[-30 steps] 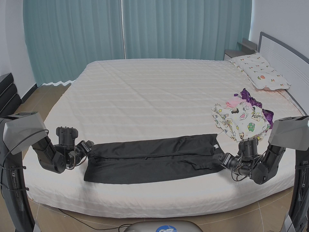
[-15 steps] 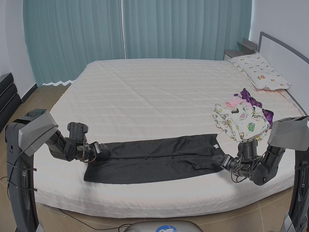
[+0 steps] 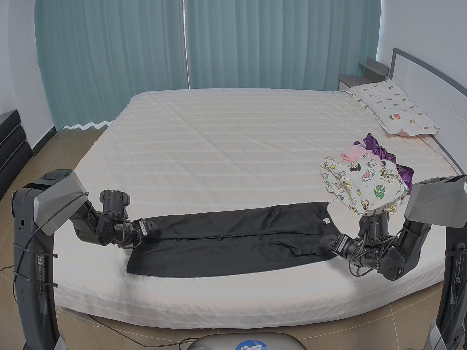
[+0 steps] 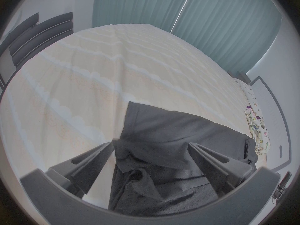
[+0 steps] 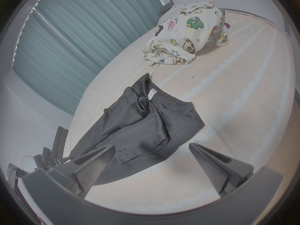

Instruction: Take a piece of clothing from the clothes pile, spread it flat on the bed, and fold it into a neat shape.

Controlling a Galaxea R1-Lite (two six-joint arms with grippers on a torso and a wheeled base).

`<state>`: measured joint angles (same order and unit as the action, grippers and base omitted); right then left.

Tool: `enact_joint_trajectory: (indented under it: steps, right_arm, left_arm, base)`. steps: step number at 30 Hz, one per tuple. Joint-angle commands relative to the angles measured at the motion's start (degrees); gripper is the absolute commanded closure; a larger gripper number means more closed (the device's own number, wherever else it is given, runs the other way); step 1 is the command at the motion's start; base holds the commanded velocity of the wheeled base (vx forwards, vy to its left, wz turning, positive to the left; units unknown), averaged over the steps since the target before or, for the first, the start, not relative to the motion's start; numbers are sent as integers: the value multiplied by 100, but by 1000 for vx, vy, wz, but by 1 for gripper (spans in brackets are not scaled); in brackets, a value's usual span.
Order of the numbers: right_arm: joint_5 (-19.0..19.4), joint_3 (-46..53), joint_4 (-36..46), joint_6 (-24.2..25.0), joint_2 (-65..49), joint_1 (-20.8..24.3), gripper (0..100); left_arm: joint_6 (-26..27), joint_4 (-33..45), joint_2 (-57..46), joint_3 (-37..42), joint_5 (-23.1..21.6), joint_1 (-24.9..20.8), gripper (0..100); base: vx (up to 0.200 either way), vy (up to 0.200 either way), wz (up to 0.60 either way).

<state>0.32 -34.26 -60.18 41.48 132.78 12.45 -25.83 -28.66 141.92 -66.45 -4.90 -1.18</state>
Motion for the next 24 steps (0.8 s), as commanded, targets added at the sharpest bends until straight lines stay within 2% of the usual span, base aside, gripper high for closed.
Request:
enact_joint_trajectory:
  steps: [1, 13, 20, 21, 24]
  right_arm:
    - [3, -11, -2, 0, 2, 3, 0]
    - [12, -2, -11, 0, 29, 3, 0]
    - [3, -2, -81, 0, 37, 3, 0]
    - [3, -2, -81, 0, 29, 3, 0]
    - [12, 7, -81, 0, 29, 3, 0]
  left_arm:
    - [34, -17, 20, 1, -2, 4, 0]
    - [280, -78, 20, 335, -108, -58, 0]
    - [421, -527, 28, 554, -152, -66, 0]
    - [430, -553, 28, 545, -143, -66, 100]
    - [439, -544, 11, 554, -116, -66, 100]
  base:
    - [0, 0, 0]
    - [0, 0, 0]
    - [0, 0, 0]
    - [0, 0, 0]
    - [0, 0, 0]
